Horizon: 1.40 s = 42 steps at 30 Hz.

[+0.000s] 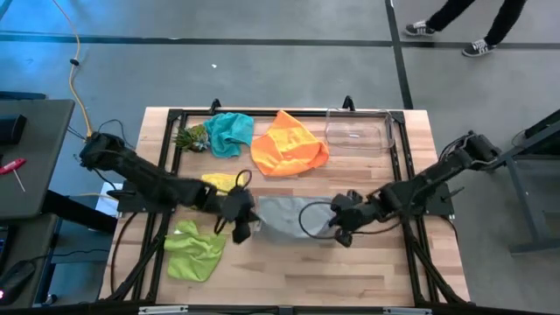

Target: Fold microfiber towels

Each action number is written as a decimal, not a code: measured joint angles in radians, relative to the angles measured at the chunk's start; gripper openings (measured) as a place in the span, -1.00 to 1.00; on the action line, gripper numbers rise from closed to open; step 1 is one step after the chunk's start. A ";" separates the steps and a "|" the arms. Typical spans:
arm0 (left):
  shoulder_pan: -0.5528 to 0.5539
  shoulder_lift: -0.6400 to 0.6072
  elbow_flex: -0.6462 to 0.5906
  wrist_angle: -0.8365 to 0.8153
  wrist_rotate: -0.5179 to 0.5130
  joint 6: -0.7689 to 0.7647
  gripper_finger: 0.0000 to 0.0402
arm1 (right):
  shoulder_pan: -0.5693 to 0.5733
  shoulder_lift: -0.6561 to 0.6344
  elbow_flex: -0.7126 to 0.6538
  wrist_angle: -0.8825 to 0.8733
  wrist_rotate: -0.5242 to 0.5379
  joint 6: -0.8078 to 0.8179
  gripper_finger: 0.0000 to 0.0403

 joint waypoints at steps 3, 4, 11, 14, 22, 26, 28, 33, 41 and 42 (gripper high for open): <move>0.053 0.018 0.000 -0.052 0.006 0.039 -1.00 | -0.040 0.003 0.000 -0.057 0.024 -0.018 -1.00; 0.067 0.018 -0.001 -0.070 0.006 0.043 -1.00 | -0.052 0.003 0.000 -0.072 0.027 -0.023 -1.00; 0.109 0.045 0.002 -0.103 -0.014 0.014 -1.00 | -0.112 0.003 -0.009 -0.090 0.027 -0.018 -1.00; 0.109 0.069 0.000 -0.117 -0.018 -0.026 -1.00 | -0.126 0.004 -0.031 -0.085 0.026 0.024 -1.00; 0.109 0.134 0.000 -0.121 -0.022 -0.087 -1.00 | -0.147 0.005 -0.109 0.010 0.027 0.059 -1.00; 0.109 0.140 0.000 -0.116 -0.053 -0.081 -1.00 | -0.157 0.005 -0.113 0.021 0.048 0.049 -1.00; 0.109 0.140 0.000 -0.111 -0.071 -0.081 -1.00 | -0.164 0.005 -0.113 0.019 0.053 0.050 -1.00; 0.110 0.140 0.000 -0.113 -0.085 -0.057 -1.00 | -0.175 0.005 -0.113 0.019 0.056 0.048 -1.00; 0.112 0.140 0.000 -0.146 -0.151 -0.055 -0.92 | -0.177 0.005 -0.113 0.017 0.095 0.058 -1.00; 0.112 0.140 0.000 -0.155 -0.156 -0.054 -0.89 | -0.177 0.005 -0.113 0.015 0.095 0.059 -0.99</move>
